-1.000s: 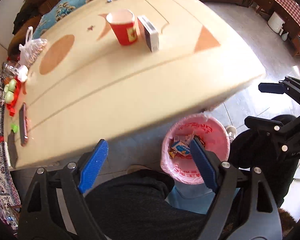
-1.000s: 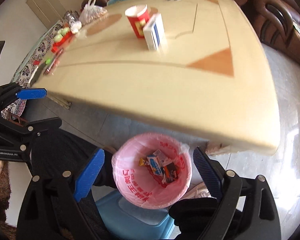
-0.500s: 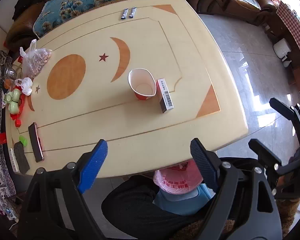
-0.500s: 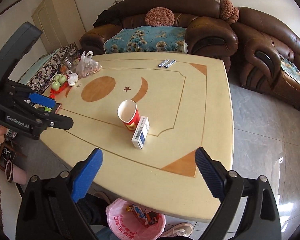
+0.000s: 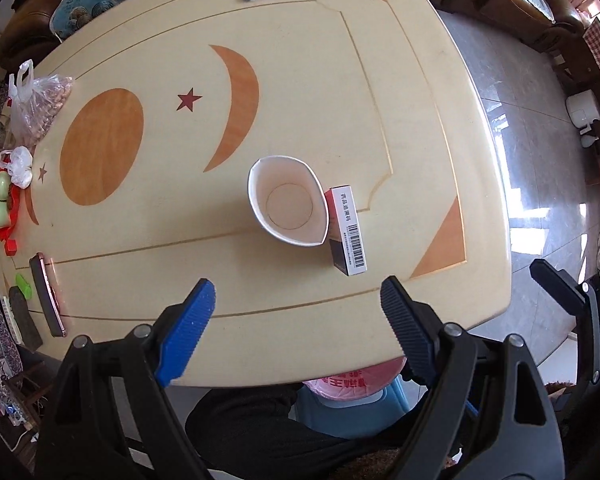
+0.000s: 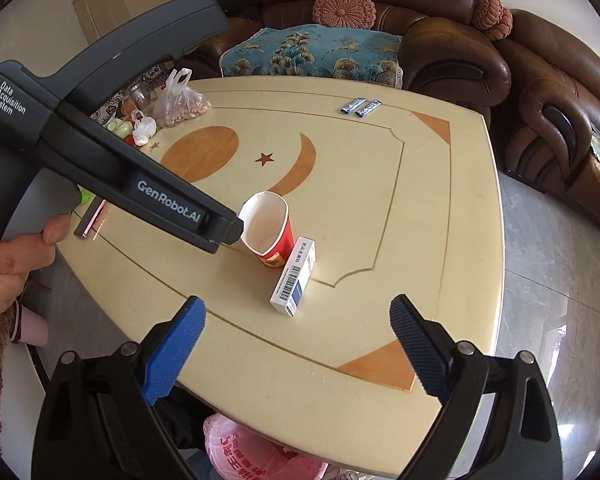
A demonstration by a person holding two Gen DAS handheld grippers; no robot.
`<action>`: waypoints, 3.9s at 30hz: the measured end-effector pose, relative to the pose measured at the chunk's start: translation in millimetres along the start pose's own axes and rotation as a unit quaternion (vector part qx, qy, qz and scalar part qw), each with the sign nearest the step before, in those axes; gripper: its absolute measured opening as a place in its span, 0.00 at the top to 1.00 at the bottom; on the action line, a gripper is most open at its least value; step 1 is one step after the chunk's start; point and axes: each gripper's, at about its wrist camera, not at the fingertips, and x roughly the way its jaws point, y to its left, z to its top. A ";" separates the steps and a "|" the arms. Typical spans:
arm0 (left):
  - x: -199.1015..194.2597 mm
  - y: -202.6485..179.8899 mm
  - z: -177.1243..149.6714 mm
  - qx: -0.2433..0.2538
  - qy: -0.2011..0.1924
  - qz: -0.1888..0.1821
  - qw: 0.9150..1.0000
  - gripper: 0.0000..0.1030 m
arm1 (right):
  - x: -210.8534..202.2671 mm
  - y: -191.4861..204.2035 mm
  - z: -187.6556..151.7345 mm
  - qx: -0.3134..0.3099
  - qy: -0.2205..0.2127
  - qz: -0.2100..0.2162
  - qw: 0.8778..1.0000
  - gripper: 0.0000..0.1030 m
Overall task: Collect trash
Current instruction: 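Move both tools back to the table toward the red cup and white box, then grasp the red paper cup with the left tool while the right tool grasps the white barcode box, then carry the red cup with the left tool while the right tool carries the white box over the bin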
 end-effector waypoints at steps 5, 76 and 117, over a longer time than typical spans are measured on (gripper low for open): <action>16.6 4.2 12.5 -0.005 0.008 -0.008 1.000 0.20 | 24.9 0.3 7.9 -0.006 0.010 -0.008 1.000 0.11; 69.4 33.6 11.1 -0.046 0.018 -0.042 0.998 0.49 | 132.0 -17.1 -18.9 -0.005 -0.004 -0.094 0.996 0.78; 34.7 -40.8 -236.9 0.040 -0.098 -0.016 0.994 0.49 | -48.2 90.4 -187.2 -0.066 -0.062 -0.106 0.990 0.79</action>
